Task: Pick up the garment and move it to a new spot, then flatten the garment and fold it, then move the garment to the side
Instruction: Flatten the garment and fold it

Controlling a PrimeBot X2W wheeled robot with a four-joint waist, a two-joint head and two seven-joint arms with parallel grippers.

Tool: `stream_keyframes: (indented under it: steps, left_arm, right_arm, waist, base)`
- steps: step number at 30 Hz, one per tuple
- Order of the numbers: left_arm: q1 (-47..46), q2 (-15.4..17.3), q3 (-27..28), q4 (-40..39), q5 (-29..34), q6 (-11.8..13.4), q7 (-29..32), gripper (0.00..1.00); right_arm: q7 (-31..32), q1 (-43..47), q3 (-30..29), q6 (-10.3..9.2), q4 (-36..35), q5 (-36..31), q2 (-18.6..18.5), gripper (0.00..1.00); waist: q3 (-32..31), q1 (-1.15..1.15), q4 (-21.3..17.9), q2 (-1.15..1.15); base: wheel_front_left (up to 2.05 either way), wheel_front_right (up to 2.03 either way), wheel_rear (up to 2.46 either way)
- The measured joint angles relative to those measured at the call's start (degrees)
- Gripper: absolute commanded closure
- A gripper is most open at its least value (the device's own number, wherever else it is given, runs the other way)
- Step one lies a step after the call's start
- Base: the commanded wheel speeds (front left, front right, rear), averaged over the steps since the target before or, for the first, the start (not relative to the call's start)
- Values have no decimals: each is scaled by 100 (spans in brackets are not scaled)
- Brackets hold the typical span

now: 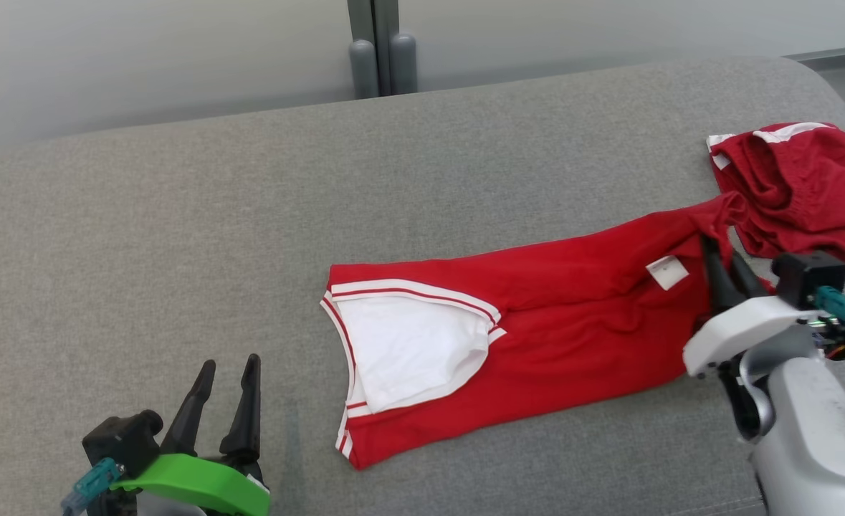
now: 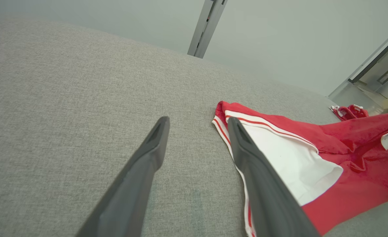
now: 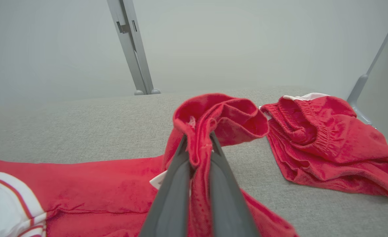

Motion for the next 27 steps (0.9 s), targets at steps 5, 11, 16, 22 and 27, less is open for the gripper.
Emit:
stream_keyframes:
  steps: [5, 11, 16, 22, 27]
  left_arm:
    - [-6, 2, -15, 4, 4, -2, -1, 13]
    - [-28, -22, -48, 24, 4, -25, 1, 19]
    - [-113, -83, -100, 73, 4, -57, 1, 20]
    - [-218, -167, -148, 188, 21, -129, 1, 23]
    - [-296, -242, -183, 271, 40, -172, 1, 24]
  right_arm:
    - [211, 139, 701, 0, -644, 136, 371, 100]
    - [394, 194, 1668, 0, -945, 506, 580, 100]
    - [397, 107, 2541, -1, -834, 1122, 597, 100]
    - [285, -239, 3367, -1, -316, 1672, 600, 100]
    - [168, -561, 3807, -1, 272, 2005, 599, 100]
  waist:
    - [-28, 0, 46, 0]
    - [-23, 0, 203, 0]
    - [14, 0, 392, 0]
    - [70, 0, 675, 0]
    - [116, 0, 902, 0]
  base:
    - [0, 0, 0]
    - [0, 0, 0]
    - [0, 0, 0]
    - [0, 0, 0]
    - [0, 0, 0]
